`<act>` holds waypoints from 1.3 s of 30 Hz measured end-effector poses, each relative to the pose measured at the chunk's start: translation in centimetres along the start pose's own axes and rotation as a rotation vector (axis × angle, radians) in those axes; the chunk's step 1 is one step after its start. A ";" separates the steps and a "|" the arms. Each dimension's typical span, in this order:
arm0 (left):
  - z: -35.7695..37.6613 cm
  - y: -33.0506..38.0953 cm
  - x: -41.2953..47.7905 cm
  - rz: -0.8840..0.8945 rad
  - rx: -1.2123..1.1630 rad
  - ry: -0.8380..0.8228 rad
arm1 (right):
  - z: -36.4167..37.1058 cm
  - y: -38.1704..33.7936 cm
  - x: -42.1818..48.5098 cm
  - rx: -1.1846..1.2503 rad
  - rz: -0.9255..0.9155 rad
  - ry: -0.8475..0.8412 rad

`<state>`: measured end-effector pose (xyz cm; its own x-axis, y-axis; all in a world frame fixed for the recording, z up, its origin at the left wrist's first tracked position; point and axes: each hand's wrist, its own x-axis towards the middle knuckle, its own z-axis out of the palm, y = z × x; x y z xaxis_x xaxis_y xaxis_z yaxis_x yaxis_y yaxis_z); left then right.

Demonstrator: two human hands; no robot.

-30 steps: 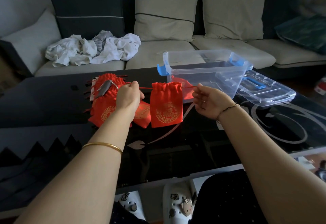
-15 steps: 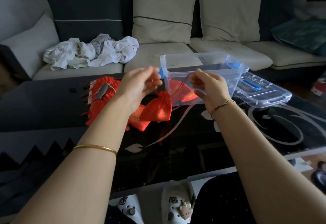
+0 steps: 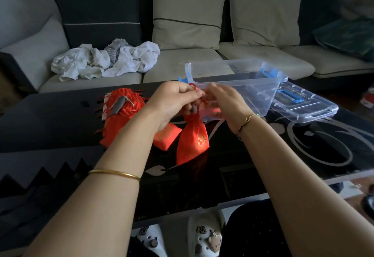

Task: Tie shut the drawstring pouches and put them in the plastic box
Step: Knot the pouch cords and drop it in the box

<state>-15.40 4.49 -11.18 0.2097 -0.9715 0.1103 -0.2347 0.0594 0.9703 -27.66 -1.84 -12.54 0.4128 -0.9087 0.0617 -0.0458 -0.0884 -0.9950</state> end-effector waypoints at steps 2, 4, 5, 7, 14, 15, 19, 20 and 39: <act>-0.1 -0.1 0.0 -0.005 -0.023 -0.013 | 0.2 0.7 0.0 -0.030 0.053 -0.105; -0.2 -0.2 0.0 -0.009 -0.038 -0.010 | 0.3 1.1 0.2 -0.043 0.039 -0.133; -0.3 -0.3 0.1 -0.016 -0.044 -0.002 | 0.3 1.1 0.2 -0.037 0.027 -0.120; -0.4 -0.4 0.1 -0.033 -0.057 0.033 | 0.2 0.9 0.3 0.030 0.022 -0.080; -0.5 -0.6 0.1 -0.033 -0.122 0.069 | -1.0 0.6 -0.3 -0.225 0.088 -0.259; -0.5 -0.6 0.1 -0.021 -0.096 0.053 | -0.9 0.7 -0.2 -0.207 0.069 -0.204; -0.1 -0.6 0.0 0.137 0.155 -0.008 | -0.2 1.0 0.7 0.023 0.007 -0.081; 0.0 -0.6 0.0 0.206 0.253 0.002 | -0.1 1.2 0.7 0.035 0.009 -0.108; -0.3 -2.2 0.6 0.344 0.383 0.238 | -0.5 1.8 0.5 0.144 0.135 -0.237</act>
<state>-14.46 3.81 -13.17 0.2585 -0.8297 0.4947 -0.6457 0.2325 0.7273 -28.01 -2.69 -14.27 0.6134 -0.7862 -0.0749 0.0080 0.1009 -0.9949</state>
